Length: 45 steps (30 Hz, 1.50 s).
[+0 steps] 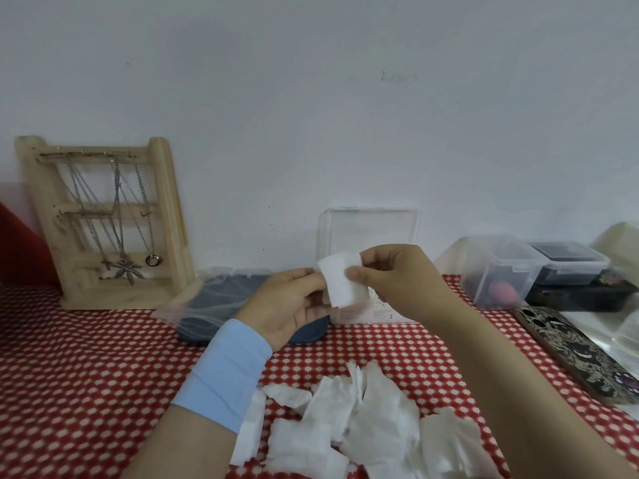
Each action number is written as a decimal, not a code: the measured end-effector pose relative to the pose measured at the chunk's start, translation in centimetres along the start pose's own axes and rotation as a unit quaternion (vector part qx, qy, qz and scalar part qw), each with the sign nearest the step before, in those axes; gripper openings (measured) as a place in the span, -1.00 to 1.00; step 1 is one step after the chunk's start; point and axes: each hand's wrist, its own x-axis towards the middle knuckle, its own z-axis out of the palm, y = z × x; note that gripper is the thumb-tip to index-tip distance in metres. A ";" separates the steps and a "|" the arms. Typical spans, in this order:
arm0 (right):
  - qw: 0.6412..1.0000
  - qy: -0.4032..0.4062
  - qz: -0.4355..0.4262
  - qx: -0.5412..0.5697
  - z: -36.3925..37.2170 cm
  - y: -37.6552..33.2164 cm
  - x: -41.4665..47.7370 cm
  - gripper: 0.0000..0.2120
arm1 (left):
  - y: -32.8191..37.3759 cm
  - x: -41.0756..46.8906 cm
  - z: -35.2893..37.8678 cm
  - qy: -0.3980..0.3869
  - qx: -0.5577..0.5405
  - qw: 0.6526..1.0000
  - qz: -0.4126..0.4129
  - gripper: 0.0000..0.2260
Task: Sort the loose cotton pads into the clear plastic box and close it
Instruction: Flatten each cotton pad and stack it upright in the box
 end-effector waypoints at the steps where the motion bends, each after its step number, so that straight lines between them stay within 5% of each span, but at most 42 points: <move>1: 1.000 0.004 -0.003 -0.010 0.0 0.1 0.1 -0.92 | 0.0 0.0 0.0 -0.003 0.006 1.000 -0.001 -0.78; 7: 0.999 -0.025 0.018 -0.032 -0.2 0.6 0.1 -0.73 | 0.2 -0.6 0.1 -0.037 -0.009 0.999 -0.007 -0.79; 13: 0.997 -0.036 0.054 0.039 0.2 0.6 0.0 -0.95 | 0.7 -0.8 0.2 -0.063 -0.061 0.996 -0.032 -0.64; 19: 0.997 -0.035 0.056 -0.038 0.3 0.7 0.2 -0.86 | -0.2 -0.1 0.1 0.021 0.167 0.985 0.032 -0.71; 22: 0.974 -0.116 0.076 -0.178 -1.1 1.2 0.1 -0.85 | -0.8 0.5 -1.1 0.052 0.189 0.980 0.021 -0.73; 26: 0.897 -0.299 0.096 -0.311 -1.3 1.6 -0.6 -0.82 | -0.8 1.0 -2.0 0.076 0.198 0.977 0.018 -0.77; 33: 0.844 -0.426 0.061 -0.320 0.5 0.6 -1.2 -0.44 | -0.7 1.0 -1.6 0.088 0.184 0.979 0.017 -0.85; 37: 0.858 -0.397 0.060 -0.321 0.5 0.9 -1.1 -0.79 | -0.6 0.8 -1.4 0.090 0.197 0.976 0.030 -0.89; 45: 0.967 -0.246 0.049 -0.051 -1.4 1.1 -0.2 -0.84 | -0.6 0.4 -0.9 0.071 0.242 0.967 0.040 -0.89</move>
